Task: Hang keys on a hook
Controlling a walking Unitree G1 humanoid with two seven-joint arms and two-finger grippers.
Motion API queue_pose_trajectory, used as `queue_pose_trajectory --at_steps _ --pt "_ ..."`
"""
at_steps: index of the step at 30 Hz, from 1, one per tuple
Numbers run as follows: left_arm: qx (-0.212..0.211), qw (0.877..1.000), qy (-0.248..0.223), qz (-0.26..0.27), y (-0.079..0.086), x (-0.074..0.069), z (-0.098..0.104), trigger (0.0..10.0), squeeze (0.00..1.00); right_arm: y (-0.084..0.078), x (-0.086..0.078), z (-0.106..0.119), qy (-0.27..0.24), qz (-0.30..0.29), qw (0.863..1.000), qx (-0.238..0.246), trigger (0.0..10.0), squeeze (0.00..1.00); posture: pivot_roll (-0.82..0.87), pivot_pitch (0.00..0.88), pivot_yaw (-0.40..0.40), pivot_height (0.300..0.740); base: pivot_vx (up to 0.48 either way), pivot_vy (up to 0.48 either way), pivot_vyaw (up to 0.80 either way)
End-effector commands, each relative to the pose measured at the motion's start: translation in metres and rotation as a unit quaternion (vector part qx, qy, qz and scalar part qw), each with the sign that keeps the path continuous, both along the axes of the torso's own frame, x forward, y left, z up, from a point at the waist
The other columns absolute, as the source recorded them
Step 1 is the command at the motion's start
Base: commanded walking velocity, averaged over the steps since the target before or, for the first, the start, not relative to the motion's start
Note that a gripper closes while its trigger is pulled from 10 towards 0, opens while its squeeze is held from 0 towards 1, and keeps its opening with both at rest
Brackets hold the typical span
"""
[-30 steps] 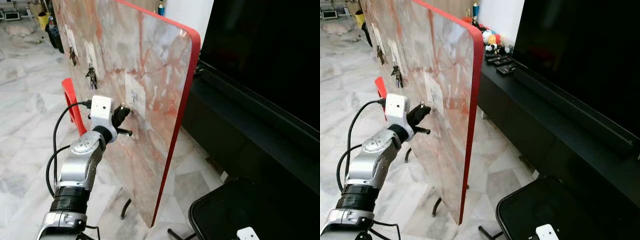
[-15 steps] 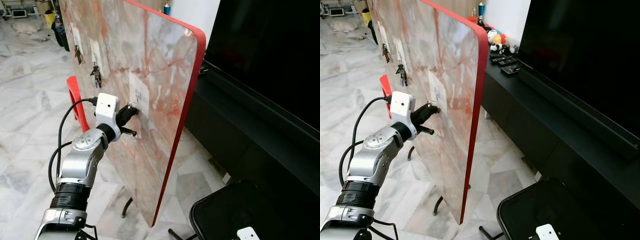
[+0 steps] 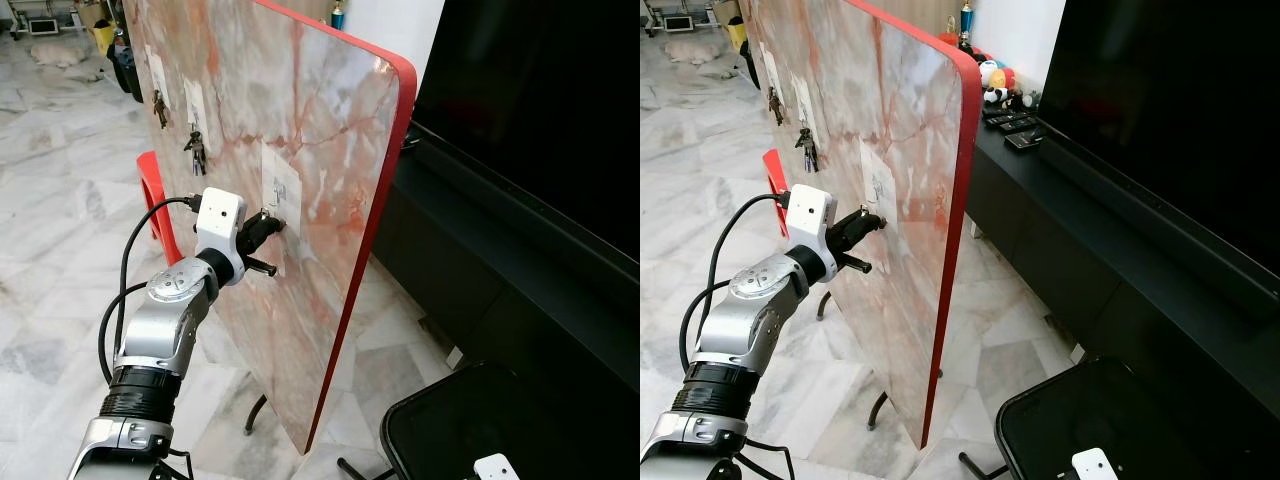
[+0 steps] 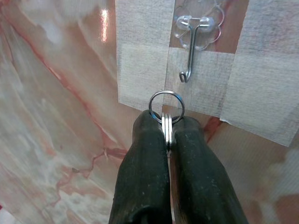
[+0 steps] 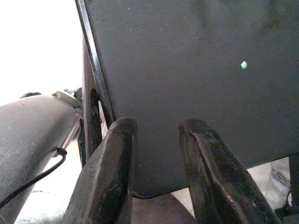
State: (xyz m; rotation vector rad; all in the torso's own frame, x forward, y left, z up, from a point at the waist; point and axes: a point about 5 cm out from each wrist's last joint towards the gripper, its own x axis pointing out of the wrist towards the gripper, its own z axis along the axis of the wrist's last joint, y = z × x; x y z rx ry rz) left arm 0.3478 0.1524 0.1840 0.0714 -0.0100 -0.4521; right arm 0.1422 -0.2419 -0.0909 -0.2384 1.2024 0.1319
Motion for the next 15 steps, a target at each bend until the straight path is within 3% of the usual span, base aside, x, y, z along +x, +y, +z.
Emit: queue_pose_trajectory --at_steps 1,15 --pt "0.008 0.999 -0.017 -0.033 -0.0129 -0.0006 0.0078 10.0 0.0 -0.0022 0.0014 0.0011 -0.003 -0.002 1.0 -0.003 10.0 0.0 0.1 0.0 -0.097 0.737 0.0 0.0 0.0" --pt "0.012 0.999 -0.031 -0.035 -0.0144 -0.0025 0.015 10.0 0.0 -0.0019 0.0014 0.001 -0.002 -0.003 1.0 -0.002 10.0 0.0 0.1 0.0 -0.097 0.737 0.0 0.0 0.0"
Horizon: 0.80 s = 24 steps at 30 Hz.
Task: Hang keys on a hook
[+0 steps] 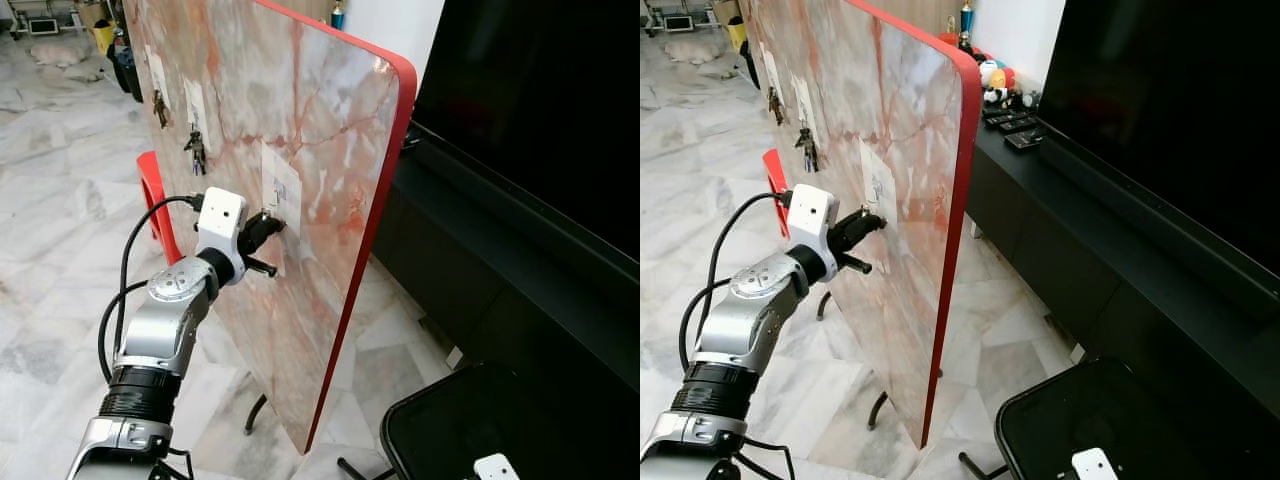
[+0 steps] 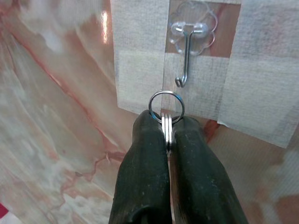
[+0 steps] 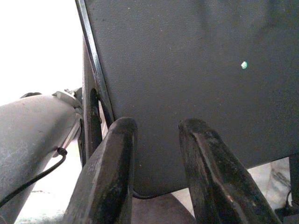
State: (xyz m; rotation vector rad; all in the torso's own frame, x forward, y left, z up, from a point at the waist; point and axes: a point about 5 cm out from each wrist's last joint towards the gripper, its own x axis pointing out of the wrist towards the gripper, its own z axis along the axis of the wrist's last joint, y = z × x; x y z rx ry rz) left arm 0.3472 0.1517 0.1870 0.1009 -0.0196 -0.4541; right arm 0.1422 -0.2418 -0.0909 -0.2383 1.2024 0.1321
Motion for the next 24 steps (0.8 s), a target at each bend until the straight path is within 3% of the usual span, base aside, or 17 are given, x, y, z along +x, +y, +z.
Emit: queue_pose_trajectory --at_steps 1,12,24 --pt "-0.001 0.999 -0.022 -0.034 -0.0137 -0.0019 0.012 10.0 0.0 -0.0019 0.0014 0.001 -0.003 -0.003 1.0 -0.003 10.0 0.0 0.1 0.0 -0.097 0.737 0.0 0.0 0.0" --pt "0.001 0.999 -0.023 -0.04 -0.014 -0.0093 0.0115 10.0 0.0 -0.002 0.0011 0.001 -0.001 -0.001 1.0 -0.002 10.0 0.0 0.1 0.0 -0.099 0.737 0.0 0.0 0.0" --pt "0.009 0.999 -0.022 -0.036 -0.016 -0.0022 0.0157 10.0 0.0 -0.0019 0.0009 0.0008 -0.001 -0.001 1.0 -0.002 10.0 0.0 0.1 0.0 -0.097 0.737 0.0 0.0 0.0"
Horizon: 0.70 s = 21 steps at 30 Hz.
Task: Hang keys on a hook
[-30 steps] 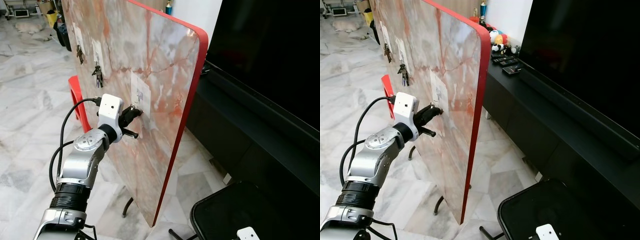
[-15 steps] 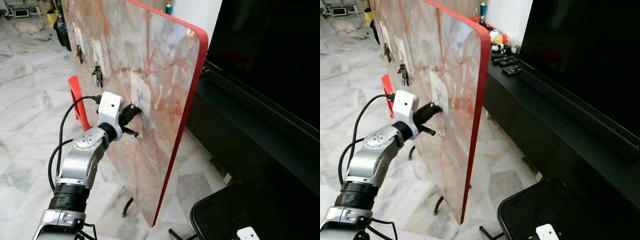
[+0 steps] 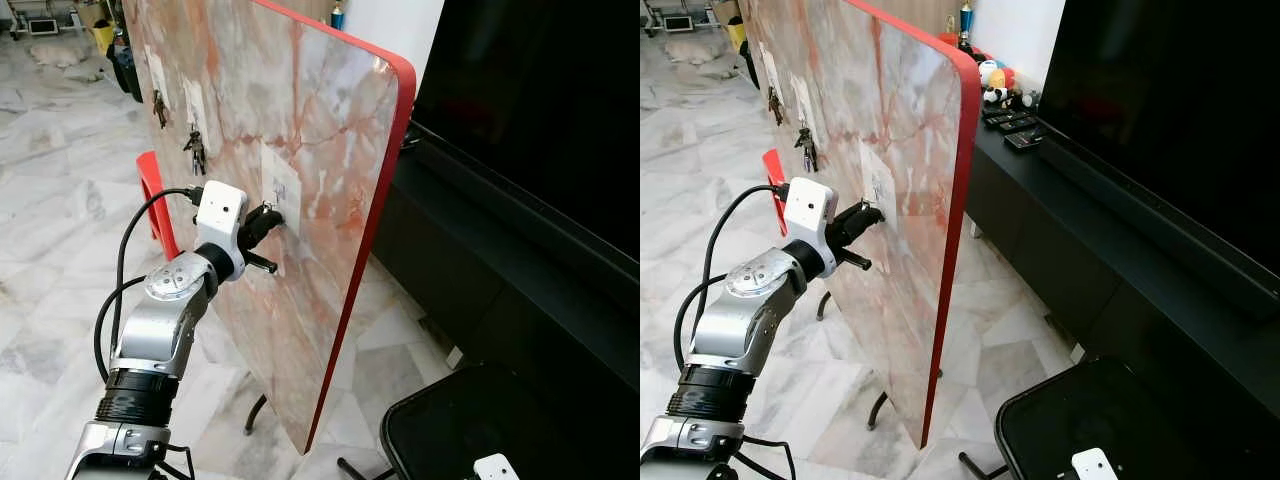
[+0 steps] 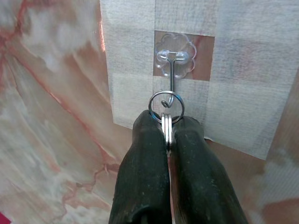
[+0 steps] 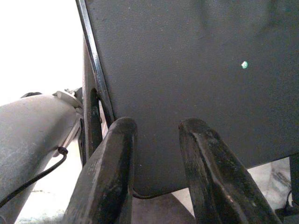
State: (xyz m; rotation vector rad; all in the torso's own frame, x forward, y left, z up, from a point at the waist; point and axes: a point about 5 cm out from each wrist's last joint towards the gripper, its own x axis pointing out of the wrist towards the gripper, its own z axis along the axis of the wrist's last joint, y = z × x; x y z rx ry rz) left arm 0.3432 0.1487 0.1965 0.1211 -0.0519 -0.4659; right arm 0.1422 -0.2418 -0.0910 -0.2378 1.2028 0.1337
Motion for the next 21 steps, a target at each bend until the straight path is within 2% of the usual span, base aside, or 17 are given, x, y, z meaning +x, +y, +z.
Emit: queue_pose_trajectory --at_steps 1,8,21 --pt "0.003 1.0 -0.004 -0.028 -0.013 0.0024 0.0064 10.0 0.0 -0.002 0.0009 0.0008 -0.001 -0.002 1.0 -0.003 10.0 0.0 0.1 0.0 -0.097 0.737 0.0 0.0 0.0" --pt "-0.004 1.0 0.003 -0.022 -0.0118 0.0052 0.0076 10.0 0.0 -0.002 0.001 0.0008 -0.001 -0.001 1.0 -0.004 10.0 0.0 0.1 0.0 -0.095 0.737 0.0 0.0 0.0" --pt "0.01 0.999 0.012 -0.043 -0.0142 0.0082 0.0075 10.0 0.0 -0.002 0.0014 0.001 -0.001 0.0 1.0 -0.006 10.0 0.0 0.1 0.0 -0.095 0.737 0.0 0.0 0.0"
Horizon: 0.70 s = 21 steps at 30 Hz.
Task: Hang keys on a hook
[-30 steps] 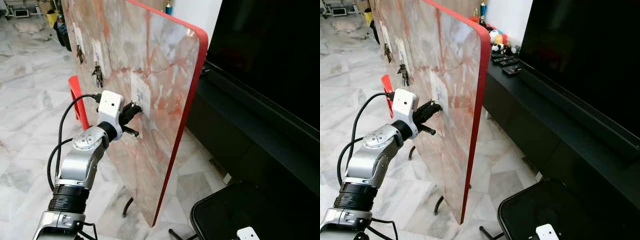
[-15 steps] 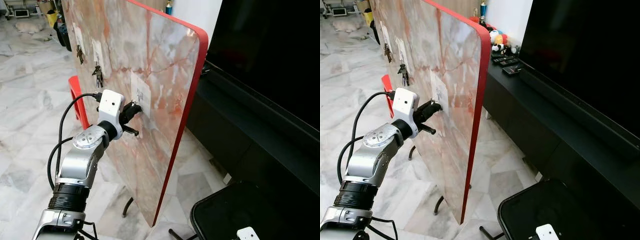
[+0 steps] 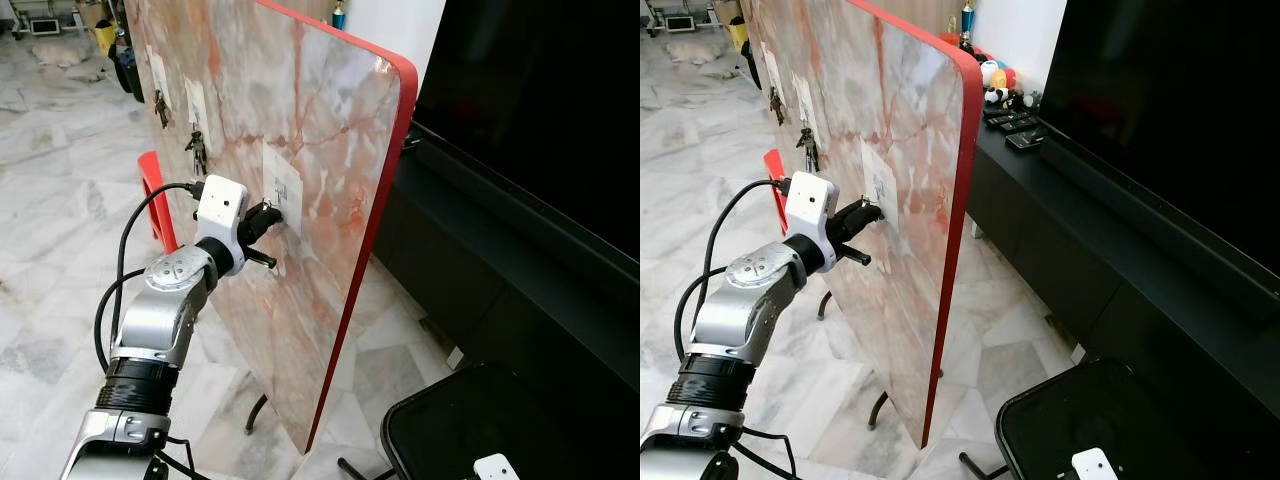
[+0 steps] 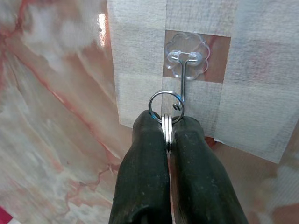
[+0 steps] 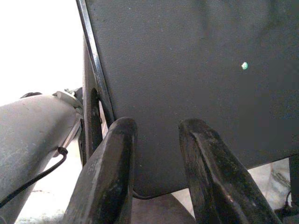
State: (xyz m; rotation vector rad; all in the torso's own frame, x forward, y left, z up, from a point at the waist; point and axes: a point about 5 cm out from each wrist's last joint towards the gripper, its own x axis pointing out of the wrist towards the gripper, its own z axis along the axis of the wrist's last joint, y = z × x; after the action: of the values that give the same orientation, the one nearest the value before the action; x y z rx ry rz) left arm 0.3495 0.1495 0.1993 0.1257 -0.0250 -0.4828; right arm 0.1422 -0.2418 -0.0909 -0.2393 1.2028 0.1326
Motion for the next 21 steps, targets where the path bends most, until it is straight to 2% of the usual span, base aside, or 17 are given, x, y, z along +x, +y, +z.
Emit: queue_pose_trajectory --at_steps 1,11,21 --pt "0.004 0.999 -0.001 -0.035 -0.0149 0.0018 0.0047 10.0 0.0 -0.0019 0.0014 0.001 -0.001 0.0 1.0 -0.005 10.0 0.0 0.1 0.0 -0.095 0.737 0.0 0.0 0.0" --pt "-0.008 0.998 0.005 -0.055 -0.0191 0.0082 0.0091 10.0 0.0 -0.0022 0.0011 0.0009 -0.001 -0.001 1.0 -0.007 10.0 0.0 0.09 0.0 -0.093 0.737 0.0 0.0 0.0" --pt "0.011 0.997 0.004 -0.078 -0.02 0.0112 0.0107 10.0 0.0 -0.002 0.0013 0.0009 -0.001 -0.001 1.0 -0.008 10.0 0.0 0.09 0.0 -0.087 0.737 0.0 0.0 0.0"
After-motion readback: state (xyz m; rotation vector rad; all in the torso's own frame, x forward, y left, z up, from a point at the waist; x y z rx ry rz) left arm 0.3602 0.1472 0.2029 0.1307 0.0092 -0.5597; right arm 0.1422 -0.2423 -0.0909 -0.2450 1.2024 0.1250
